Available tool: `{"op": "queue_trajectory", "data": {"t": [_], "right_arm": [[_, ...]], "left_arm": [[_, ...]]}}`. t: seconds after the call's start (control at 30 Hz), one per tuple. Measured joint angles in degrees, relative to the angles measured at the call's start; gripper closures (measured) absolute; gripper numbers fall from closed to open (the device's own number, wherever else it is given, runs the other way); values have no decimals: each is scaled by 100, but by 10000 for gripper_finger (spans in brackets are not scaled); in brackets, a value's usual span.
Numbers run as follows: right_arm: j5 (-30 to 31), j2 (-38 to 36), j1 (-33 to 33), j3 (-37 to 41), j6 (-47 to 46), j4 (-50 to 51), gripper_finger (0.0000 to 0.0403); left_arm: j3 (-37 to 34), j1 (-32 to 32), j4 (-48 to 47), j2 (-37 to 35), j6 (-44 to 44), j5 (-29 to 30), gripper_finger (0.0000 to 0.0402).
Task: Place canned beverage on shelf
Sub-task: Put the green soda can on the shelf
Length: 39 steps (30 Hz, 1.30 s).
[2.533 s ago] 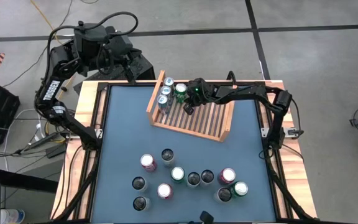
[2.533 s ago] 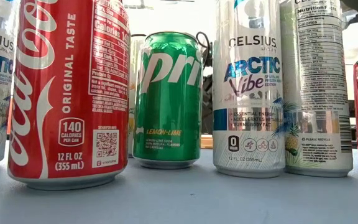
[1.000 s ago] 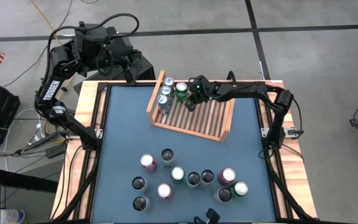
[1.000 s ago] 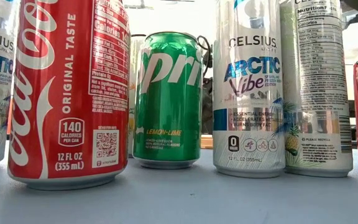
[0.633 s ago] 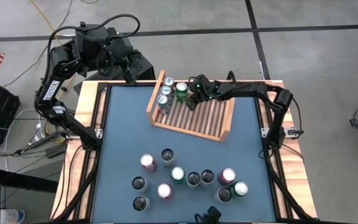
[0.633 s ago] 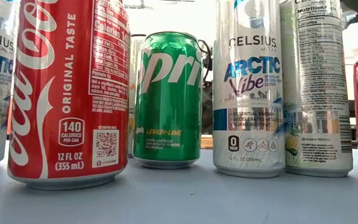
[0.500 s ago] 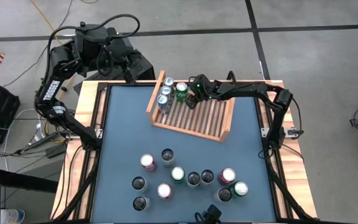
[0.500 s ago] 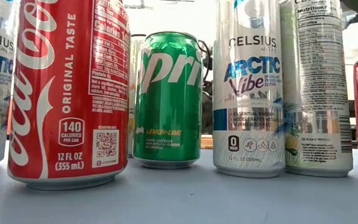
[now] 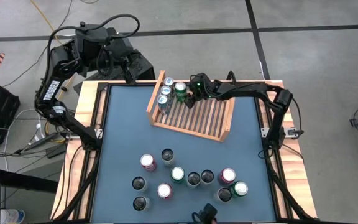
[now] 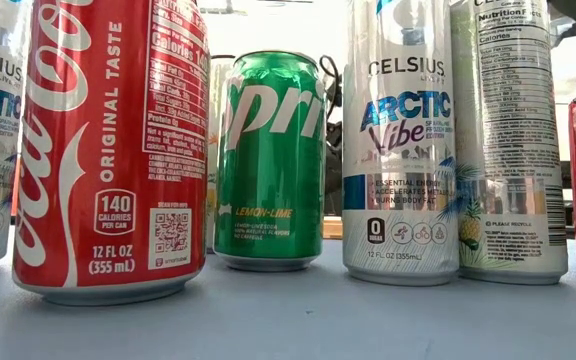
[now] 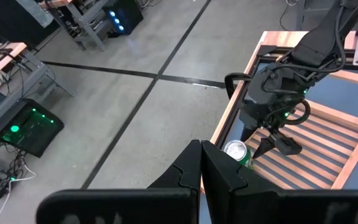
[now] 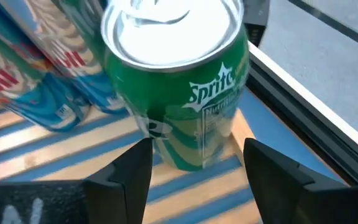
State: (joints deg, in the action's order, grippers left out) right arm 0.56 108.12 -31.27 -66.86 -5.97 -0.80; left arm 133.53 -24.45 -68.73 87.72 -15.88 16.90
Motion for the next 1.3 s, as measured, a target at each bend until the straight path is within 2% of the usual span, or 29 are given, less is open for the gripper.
{"op": "queue_trajectory", "data": {"t": [0.2, 0.77, 1.03, 1.17, 1.3], "right_arm": [[-259, 393, 44, -27, -205, 52, 163], [-182, 373, 35, -47, 25, -341, 163], [-195, 260, -51, -111, 280, -204, 163], [-576, 260, -157, -447, 316, 333, 162], [-654, 259, -149, -690, 531, 742, 149]], "left_arm": [[0, 0, 3, 0, 0, 1, 402], [0, 0, 2, 0, -90, 11, 402], [0, 0, 2, 0, -90, 16, 402], [0, 0, 2, 0, -87, 9, 402], [0, 0, 2, 0, -52, 7, 400]]}}
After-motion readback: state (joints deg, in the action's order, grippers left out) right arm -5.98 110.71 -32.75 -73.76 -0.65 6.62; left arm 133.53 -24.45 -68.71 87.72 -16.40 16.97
